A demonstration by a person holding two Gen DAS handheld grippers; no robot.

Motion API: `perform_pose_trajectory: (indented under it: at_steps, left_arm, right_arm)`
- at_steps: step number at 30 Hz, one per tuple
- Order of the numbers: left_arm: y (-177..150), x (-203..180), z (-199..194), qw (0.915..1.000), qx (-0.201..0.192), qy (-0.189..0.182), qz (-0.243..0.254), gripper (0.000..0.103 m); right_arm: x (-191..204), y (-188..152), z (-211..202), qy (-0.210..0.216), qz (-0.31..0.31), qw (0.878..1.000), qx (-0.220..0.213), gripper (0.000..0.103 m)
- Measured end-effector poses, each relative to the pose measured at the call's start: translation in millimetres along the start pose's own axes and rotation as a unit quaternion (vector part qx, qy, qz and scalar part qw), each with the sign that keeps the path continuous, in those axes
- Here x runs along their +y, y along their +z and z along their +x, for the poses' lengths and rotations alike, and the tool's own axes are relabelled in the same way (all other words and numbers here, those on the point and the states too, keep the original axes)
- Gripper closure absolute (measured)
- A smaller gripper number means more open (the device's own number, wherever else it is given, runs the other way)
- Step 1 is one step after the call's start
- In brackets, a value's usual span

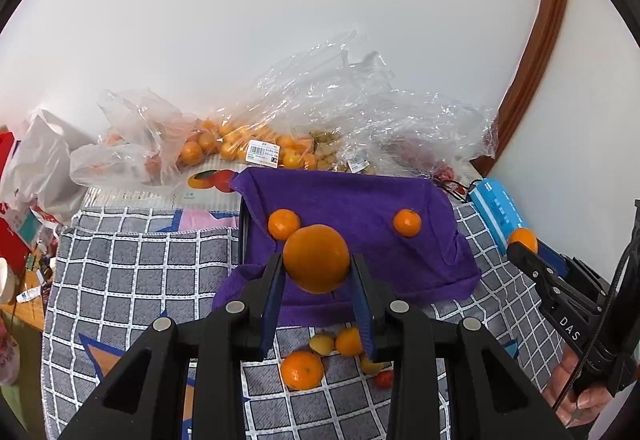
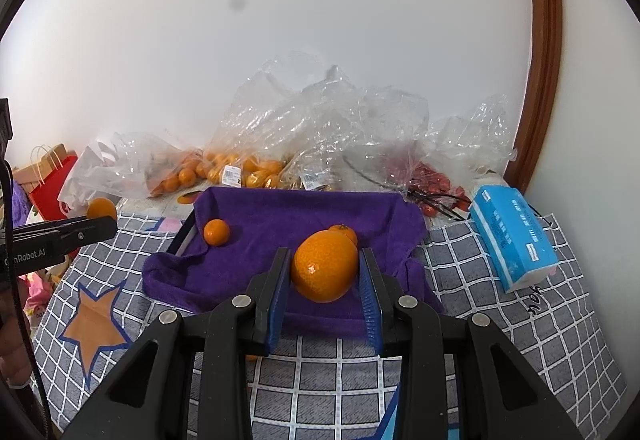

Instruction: Organize fruits

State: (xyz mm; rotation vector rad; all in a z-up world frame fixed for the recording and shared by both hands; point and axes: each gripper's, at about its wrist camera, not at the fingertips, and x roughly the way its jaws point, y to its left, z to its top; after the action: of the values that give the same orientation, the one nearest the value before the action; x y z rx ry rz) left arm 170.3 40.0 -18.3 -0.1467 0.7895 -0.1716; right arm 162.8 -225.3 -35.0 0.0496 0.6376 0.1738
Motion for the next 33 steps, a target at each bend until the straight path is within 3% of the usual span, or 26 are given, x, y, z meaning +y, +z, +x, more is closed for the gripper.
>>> perform_pose_trajectory:
  at_steps: [33]
  left_arm:
    - [18.8, 18.9, 65.2, 0.9989, 0.038, -0.007, -0.027, 0.072]
  right_arm:
    - [-20.4, 2.8, 60.8, -0.016, 0.007, 0.999, 0.033, 0.070]
